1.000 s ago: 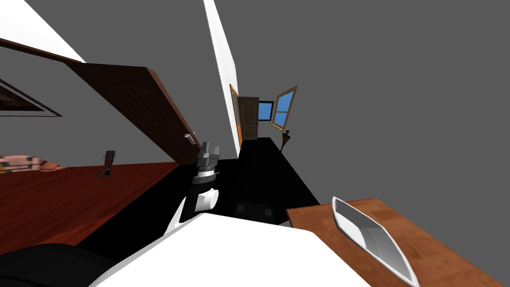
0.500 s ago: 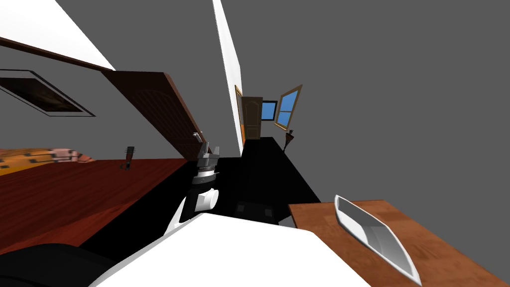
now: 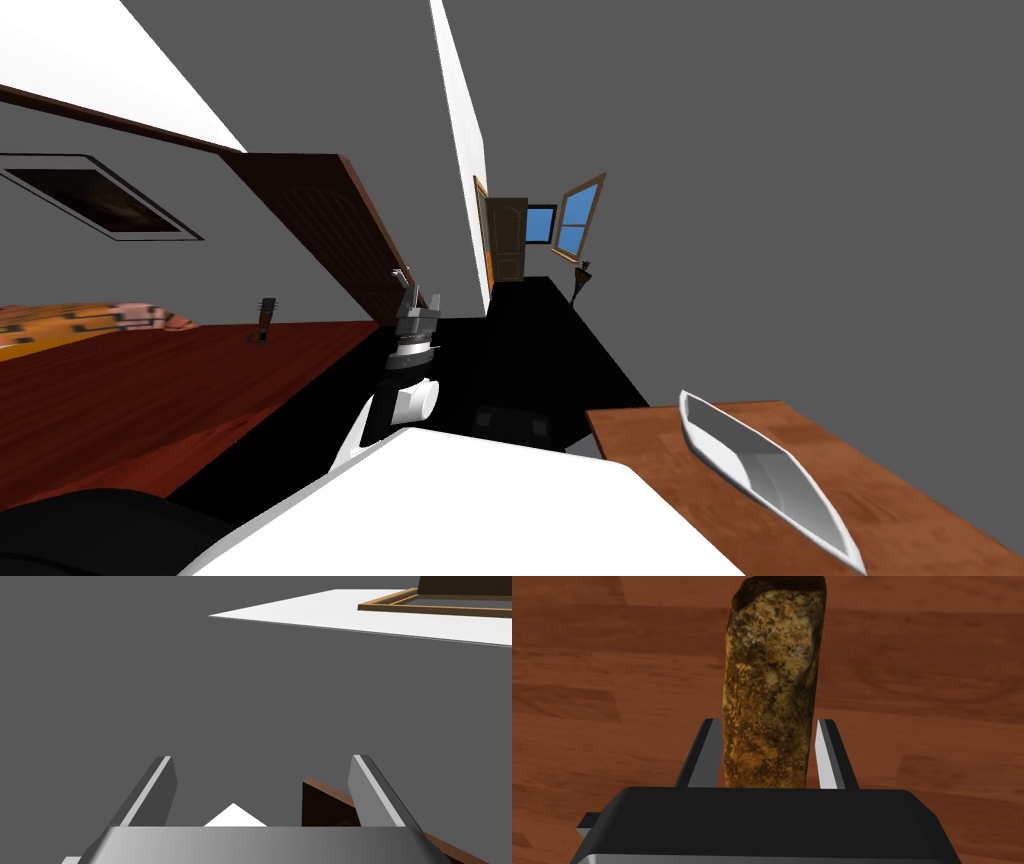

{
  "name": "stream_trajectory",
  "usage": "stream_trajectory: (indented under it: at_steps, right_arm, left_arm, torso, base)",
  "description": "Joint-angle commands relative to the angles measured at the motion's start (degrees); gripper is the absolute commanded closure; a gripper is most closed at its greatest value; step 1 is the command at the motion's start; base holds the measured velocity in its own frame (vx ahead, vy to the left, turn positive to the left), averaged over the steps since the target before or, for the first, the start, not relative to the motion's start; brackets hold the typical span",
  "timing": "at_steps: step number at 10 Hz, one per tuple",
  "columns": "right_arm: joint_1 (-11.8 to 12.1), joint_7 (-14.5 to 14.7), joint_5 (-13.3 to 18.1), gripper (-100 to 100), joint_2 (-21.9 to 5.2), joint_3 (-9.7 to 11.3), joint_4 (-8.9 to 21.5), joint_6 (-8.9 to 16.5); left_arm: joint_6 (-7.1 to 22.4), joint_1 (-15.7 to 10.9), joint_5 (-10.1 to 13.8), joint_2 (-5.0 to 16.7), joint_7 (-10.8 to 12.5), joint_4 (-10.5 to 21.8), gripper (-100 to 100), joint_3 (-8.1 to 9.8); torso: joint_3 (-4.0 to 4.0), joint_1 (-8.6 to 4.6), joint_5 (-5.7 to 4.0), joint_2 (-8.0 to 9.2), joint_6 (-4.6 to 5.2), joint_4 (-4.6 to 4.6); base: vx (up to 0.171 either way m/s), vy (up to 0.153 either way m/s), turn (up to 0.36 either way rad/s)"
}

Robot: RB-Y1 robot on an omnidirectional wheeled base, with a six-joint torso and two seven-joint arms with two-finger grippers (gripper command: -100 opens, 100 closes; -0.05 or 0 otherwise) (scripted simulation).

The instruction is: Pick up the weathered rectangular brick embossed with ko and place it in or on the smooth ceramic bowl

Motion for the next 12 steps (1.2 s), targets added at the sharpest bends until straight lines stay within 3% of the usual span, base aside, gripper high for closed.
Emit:
stream_trajectory:
  at_steps: [1, 5, 6, 8, 9, 10, 12]
  right_arm:
    - [1.7, 0.7, -0.7, 100, -1.1, -1.5, -0.4, 0.6]
    - [1.9, 0.8, -2.8, 100, -6.7, -2.8, 1.6, 0.7]
    - [1.9, 0.8, -2.8, 100, -6.7, -2.8, 1.6, 0.7]
    - [1.7, 0.7, -4.3, 100, -10.5, -3.9, 3.0, -0.3]
    - [1.7, 0.7, -4.3, 100, -10.5, -3.9, 3.0, -0.3]
    - [1.5, 0.7, -5.3, 100, -13.0, -4.6, 4.0, -1.6]
    - [1.4, 0.6, -5.8, 100, -14.2, -5.0, 4.5, -2.5]
  left_arm:
    - [0.0, 0.0, 0.0, 0.0, 0.0, 0.0, 0, 0.0]
    - [0.0, 0.0, 0.0, 0.0, 0.0, 0.0, 0, 0.0]
    - [0.0, 0.0, 0.0, 0.0, 0.0, 0.0, 0, 0.0]
    - [0.0, 0.0, 0.0, 0.0, 0.0, 0.0, 0, 0.01]
    - [0.0, 0.0, 0.0, 0.0, 0.0, 0.0, 0, 0.01]
    - [0.0, 0.0, 0.0, 0.0, 0.0, 0.0, 0, 0.01]
    - [0.0, 0.0, 0.0, 0.0, 0.0, 0.0, 0, 0.01]
  torso:
    - [0.0, 0.0, 0.0, 0.0, 0.0, 0.0]
    - [-0.06, 0.2, 0.21, -0.09, -0.05, -0.03]
    - [-0.08, 0.19, 0.19, -0.12, -0.06, -0.03]
    - [-0.1, 0.06, 0.26, -0.16, -0.09, -0.04]
    - [-0.16, 0.12, 0.31, -0.28, -0.12, -0.05]
    - [-0.15, 0.06, 0.24, -0.24, -0.07, -0.06]
    - [-0.19, 0.22, 0.35, -0.33, -0.06, -0.07]
  base:
    - [0.02, 0.142, 0.013]
    - [0.045, 0.123, -0.005]
    - [0.037, 0.054, 0.001]
    - [0.069, 0.061, -0.02]
    - [0.066, 0.039, 0.008]
    - [0.069, 0.055, -0.026]
    - [0.089, 0.046, -0.027]
